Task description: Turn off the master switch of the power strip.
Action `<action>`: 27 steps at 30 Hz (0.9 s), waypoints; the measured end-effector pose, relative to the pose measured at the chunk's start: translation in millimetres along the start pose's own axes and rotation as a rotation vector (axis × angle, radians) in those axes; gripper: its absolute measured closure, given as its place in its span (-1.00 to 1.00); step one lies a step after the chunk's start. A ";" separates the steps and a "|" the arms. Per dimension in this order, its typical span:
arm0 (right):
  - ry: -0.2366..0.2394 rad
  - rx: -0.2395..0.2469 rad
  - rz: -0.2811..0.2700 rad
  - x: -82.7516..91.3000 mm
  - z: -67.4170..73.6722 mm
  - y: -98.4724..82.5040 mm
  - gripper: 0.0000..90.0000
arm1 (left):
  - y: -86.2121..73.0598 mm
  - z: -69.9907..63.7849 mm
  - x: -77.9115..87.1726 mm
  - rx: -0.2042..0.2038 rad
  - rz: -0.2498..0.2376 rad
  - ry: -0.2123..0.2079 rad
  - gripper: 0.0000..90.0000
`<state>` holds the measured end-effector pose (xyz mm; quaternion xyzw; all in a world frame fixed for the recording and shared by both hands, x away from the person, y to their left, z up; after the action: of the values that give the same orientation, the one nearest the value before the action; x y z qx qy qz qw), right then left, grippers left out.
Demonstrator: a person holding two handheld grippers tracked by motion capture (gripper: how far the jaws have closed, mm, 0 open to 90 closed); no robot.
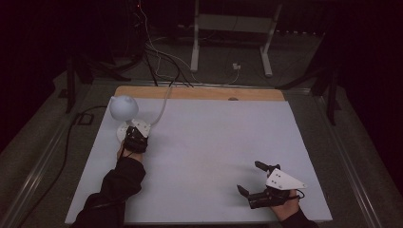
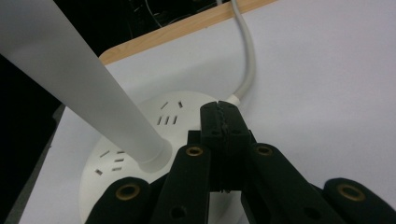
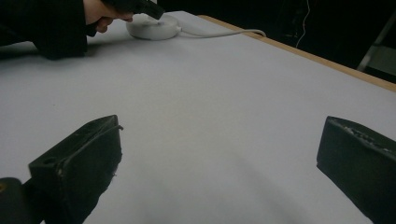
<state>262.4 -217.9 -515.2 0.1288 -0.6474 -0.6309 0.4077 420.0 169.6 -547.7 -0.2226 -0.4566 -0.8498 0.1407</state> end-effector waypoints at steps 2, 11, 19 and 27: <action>-0.001 0.001 0.000 0.0 0.2 0.0 -1.00 | -0.4 0.2 -1.5 -0.008 0.000 0.001 1.00; 0.002 0.001 0.007 -0.6 0.7 -0.8 -1.00 | -1.5 1.8 -6.9 -0.013 0.011 0.001 1.00; 0.004 0.002 0.010 -1.0 0.9 -1.3 -1.00 | -4.7 2.5 -10.0 -0.025 0.019 0.006 1.00; 0.005 0.002 0.013 -1.2 1.0 -1.5 -1.00 | -4.1 2.6 -10.4 -0.027 0.020 -0.006 1.00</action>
<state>261.9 -216.6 -516.9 0.1268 -0.6478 -0.6274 0.4131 427.8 174.4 -554.7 -0.2314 -0.4432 -0.8539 0.1447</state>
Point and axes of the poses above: each handheld gripper's, and its own axes: x roughly backward along the jaws, y roughly out of its top, z roughly to its left, the point moved 6 cm from there along -x, roughly forward along the jaws, and after that the axes turned 13 degrees about -x, right-handed, at the moved point
